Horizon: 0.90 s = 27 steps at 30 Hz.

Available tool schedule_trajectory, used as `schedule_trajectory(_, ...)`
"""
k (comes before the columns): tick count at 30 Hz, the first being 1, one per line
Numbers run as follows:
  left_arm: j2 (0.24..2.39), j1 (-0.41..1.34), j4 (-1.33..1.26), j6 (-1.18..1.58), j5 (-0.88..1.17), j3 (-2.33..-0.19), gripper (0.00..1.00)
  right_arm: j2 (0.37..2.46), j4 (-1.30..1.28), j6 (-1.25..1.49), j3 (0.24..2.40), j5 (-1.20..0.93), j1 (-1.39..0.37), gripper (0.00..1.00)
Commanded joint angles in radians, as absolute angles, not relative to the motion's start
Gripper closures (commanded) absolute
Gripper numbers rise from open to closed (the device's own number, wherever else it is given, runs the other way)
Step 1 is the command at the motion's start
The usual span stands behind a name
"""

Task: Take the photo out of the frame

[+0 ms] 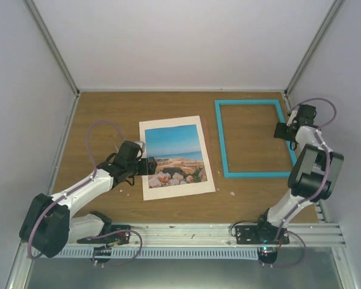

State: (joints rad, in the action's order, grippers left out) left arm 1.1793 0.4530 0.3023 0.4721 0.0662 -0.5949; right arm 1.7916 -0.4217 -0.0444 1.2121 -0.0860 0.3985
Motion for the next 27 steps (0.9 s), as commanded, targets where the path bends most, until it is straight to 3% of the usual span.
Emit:
schedule_trajectory(1, 1.159, 0.442, 0.273, 0.512, 0.07, -0.578, 0.12, 1.631, -0.389, 0.214, 1.133, -0.155, 0.287, 0.28)
schedule_trajectory(8, 1.149, 0.44, 0.304, 0.541, 0.095, -0.578, 0.1, 1.44, -0.44, 0.289, 0.994, -0.25, 0.018, 0.25)
schedule_trajectory(15, 1.124, 0.44, 0.319, 0.58, 0.089, -0.555, 0.06, 1.292, -0.315, 0.377, 0.817, -0.344, -0.2, 0.21)
schedule_trajectory(27, 1.131, 0.448, 0.252, 0.609, 0.14, -0.441, 0.03, 1.371, -0.18, 0.417, 0.721, -0.416, -0.441, 0.21)
